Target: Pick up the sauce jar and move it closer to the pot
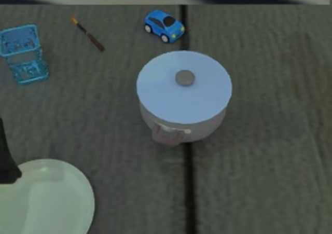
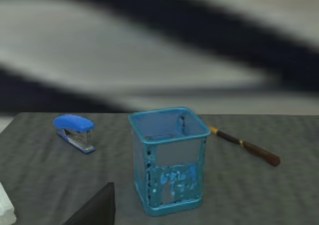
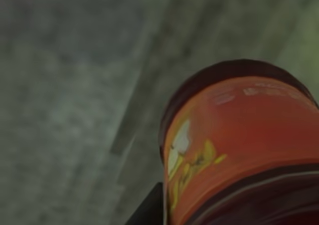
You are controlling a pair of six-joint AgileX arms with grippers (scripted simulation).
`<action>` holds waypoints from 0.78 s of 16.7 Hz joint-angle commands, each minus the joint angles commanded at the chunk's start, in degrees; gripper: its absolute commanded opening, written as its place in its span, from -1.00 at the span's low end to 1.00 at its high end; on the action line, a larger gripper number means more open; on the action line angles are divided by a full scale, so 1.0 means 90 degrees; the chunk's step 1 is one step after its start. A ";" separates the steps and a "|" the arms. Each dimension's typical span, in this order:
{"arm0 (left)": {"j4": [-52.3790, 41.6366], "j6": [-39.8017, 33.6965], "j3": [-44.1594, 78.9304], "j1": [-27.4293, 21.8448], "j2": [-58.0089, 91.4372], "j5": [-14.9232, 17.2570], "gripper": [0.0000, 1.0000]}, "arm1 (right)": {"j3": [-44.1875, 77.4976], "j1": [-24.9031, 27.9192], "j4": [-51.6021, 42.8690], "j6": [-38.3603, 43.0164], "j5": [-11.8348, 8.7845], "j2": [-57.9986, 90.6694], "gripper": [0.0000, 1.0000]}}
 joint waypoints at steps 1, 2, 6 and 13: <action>0.0000 0.0000 0.0000 0.0000 0.0000 0.0000 1.00 | 0.0034 0.0060 0.0009 0.0145 -0.0001 0.0059 -1.00; 0.0000 0.0000 0.0000 0.0000 0.0000 0.0000 1.00 | 0.0081 0.0142 0.0025 0.0360 -0.0003 0.0139 -1.00; 0.0000 0.0000 0.0000 0.0000 0.0000 0.0000 1.00 | 0.0358 0.0623 0.0168 0.1627 -0.0009 0.0546 -1.00; 0.0000 0.0000 0.0000 0.0000 0.0000 0.0000 1.00 | 0.0742 0.1514 0.0471 0.3999 -0.0024 0.1214 -1.00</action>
